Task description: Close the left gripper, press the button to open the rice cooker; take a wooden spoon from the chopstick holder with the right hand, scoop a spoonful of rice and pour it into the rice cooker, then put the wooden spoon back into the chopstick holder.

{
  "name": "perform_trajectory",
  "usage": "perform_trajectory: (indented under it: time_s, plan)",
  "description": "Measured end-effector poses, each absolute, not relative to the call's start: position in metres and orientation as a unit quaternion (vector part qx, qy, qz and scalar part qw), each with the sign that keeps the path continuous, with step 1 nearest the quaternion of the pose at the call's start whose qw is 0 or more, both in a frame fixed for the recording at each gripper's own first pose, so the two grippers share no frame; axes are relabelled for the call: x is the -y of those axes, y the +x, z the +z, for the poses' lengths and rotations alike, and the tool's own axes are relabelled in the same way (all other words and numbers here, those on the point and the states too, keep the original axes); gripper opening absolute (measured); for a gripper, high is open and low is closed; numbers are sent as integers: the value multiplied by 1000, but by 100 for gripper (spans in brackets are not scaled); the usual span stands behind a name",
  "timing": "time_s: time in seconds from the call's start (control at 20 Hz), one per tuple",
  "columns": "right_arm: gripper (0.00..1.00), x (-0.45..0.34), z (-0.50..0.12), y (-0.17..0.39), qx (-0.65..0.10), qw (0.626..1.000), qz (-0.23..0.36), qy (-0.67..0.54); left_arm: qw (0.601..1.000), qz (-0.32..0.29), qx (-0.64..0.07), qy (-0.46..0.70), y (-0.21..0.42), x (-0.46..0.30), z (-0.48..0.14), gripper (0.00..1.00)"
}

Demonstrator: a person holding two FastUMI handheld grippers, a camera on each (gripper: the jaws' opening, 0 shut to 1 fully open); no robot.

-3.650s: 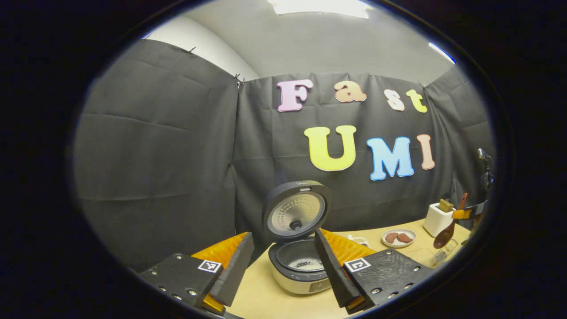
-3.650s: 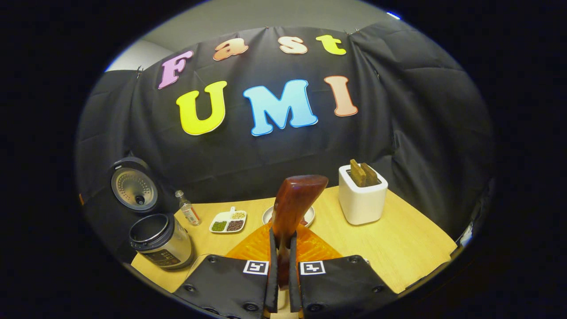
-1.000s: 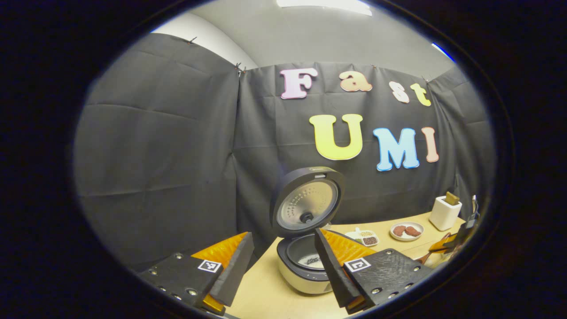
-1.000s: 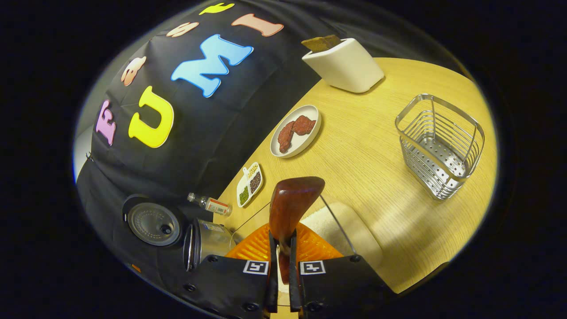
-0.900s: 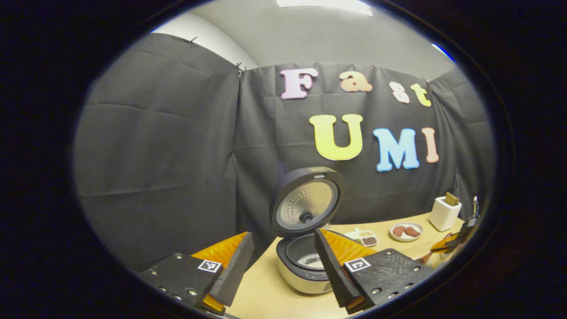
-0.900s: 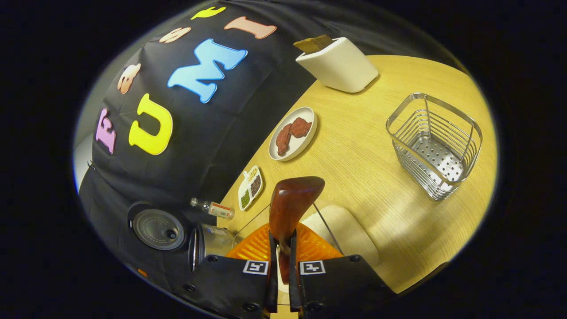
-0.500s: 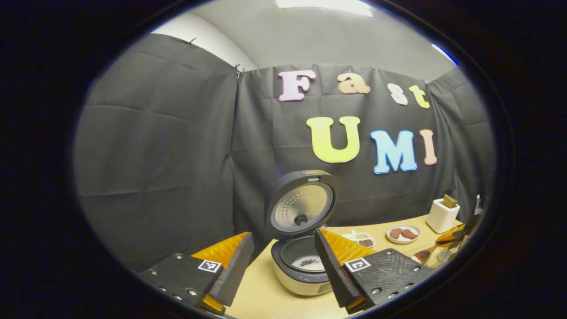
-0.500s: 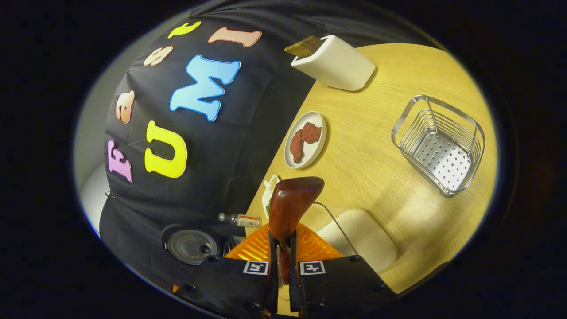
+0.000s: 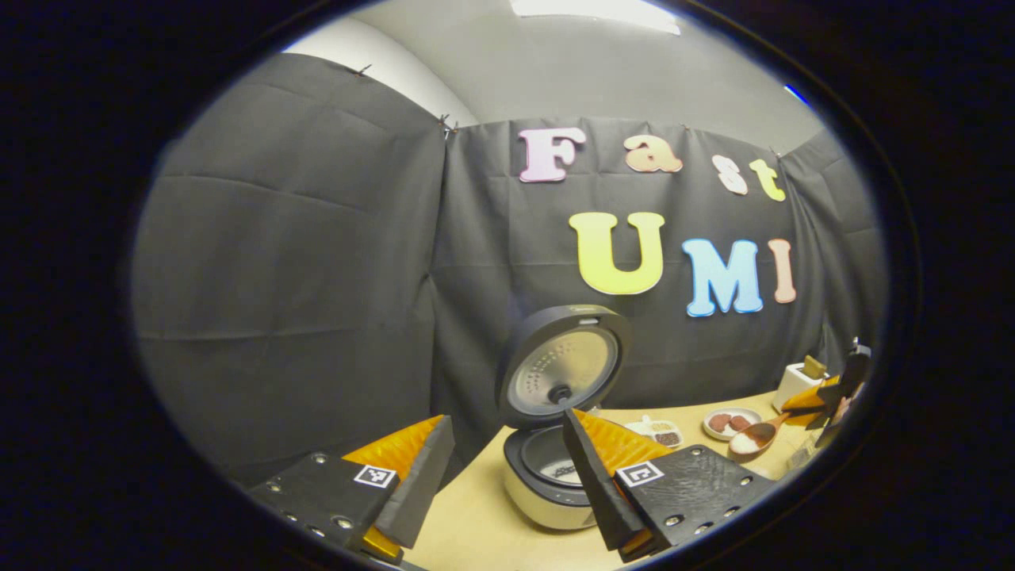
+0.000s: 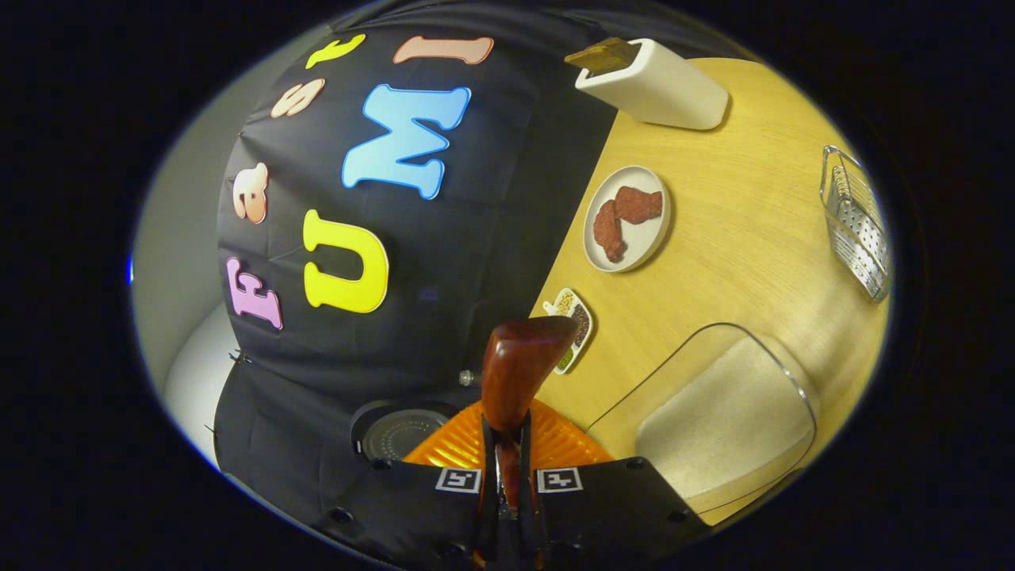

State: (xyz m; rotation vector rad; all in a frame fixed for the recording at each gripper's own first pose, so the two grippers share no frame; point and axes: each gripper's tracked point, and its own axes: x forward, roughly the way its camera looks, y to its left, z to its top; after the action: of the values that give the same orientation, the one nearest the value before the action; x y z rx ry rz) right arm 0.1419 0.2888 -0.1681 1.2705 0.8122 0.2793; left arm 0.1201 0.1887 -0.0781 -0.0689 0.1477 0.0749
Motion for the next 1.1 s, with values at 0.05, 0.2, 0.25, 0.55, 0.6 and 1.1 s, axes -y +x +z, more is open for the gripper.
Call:
perform_trajectory:
  time_s: [0.05,0.2,0.25,0.55,0.6,1.1]
  plan:
    - [12,-301,-162,145,-367,719,136,575,996,44,-74,-35,120,-197,-78,84]
    - [11,-337,-149,157,-367,713,163,575,994,64,-77,-40,116,-220,-83,84]
    - [11,-351,-145,159,-367,710,171,575,994,71,-77,-41,116,-227,-84,84]
    - [11,-425,-136,170,-378,704,221,559,990,112,-85,-31,98,-268,-99,84]
    - [11,-436,-137,171,-381,701,227,558,988,119,-89,-31,95,-272,-104,84]
    - [10,-521,-173,170,-412,722,262,490,977,175,-117,-33,68,-309,-128,84]
